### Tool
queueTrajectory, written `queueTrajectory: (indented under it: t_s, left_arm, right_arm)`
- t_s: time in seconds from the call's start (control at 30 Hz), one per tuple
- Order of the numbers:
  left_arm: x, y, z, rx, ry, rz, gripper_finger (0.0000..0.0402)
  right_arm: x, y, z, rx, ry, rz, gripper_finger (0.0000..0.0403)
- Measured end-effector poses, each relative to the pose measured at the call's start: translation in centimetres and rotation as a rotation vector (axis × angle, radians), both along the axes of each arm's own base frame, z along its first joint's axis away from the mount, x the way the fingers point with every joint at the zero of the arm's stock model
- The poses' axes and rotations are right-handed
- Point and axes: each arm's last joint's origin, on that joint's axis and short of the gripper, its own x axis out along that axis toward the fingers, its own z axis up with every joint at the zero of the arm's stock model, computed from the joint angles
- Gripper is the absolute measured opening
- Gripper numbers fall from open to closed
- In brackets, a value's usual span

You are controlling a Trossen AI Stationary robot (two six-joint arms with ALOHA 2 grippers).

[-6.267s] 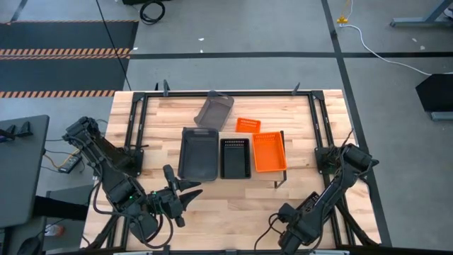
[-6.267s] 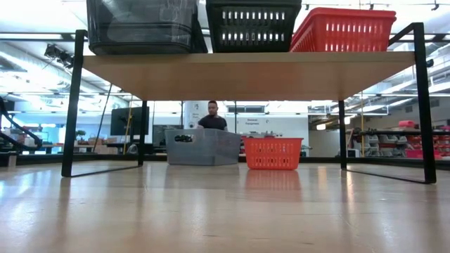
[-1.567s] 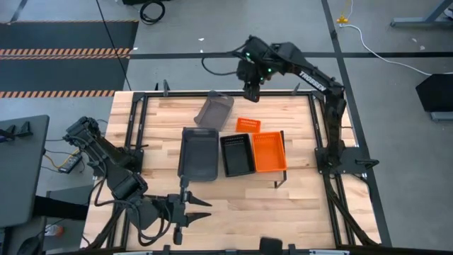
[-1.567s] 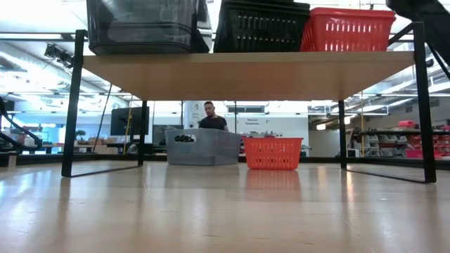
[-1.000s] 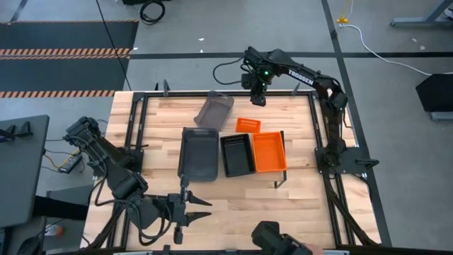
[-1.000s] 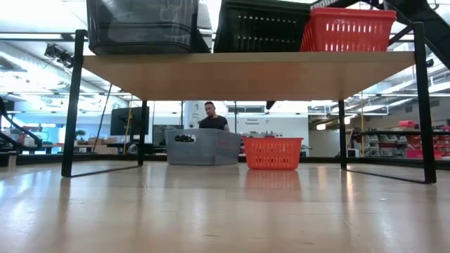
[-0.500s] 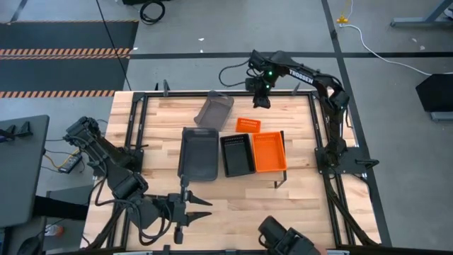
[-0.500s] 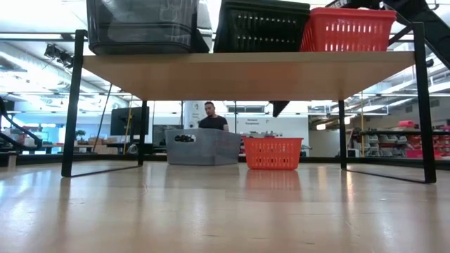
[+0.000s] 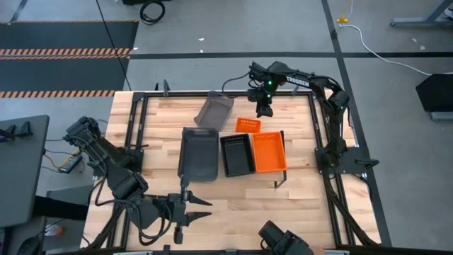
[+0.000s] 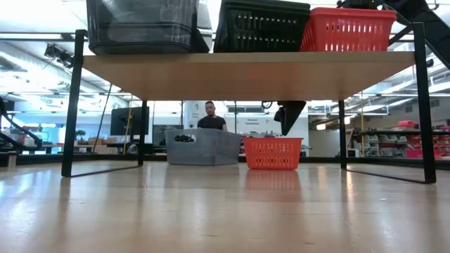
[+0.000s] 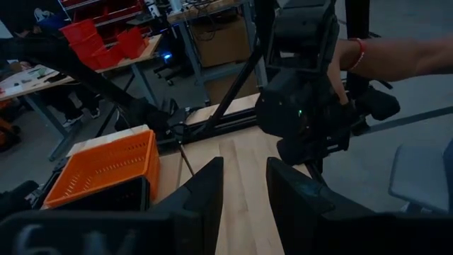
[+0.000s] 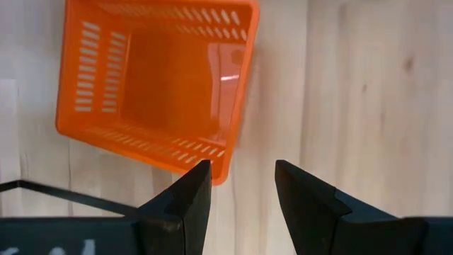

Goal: Stack baskets on shelf by color
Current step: Stack the orange bin on top of the orange bins on the shelf

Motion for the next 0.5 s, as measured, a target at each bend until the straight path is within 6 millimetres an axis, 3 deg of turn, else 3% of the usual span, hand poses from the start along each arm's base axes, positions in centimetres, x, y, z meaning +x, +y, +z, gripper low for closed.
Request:
queueTrajectory:
  t_s: [0.5]
  left_arm:
    - [0.0, 0.0, 0.0, 0.000, 0.000, 0.000, 0.0117]
  right_arm:
    - [0.6, 1.4, -2.3, 0.085, -0.079, 0.032, 0.0164]
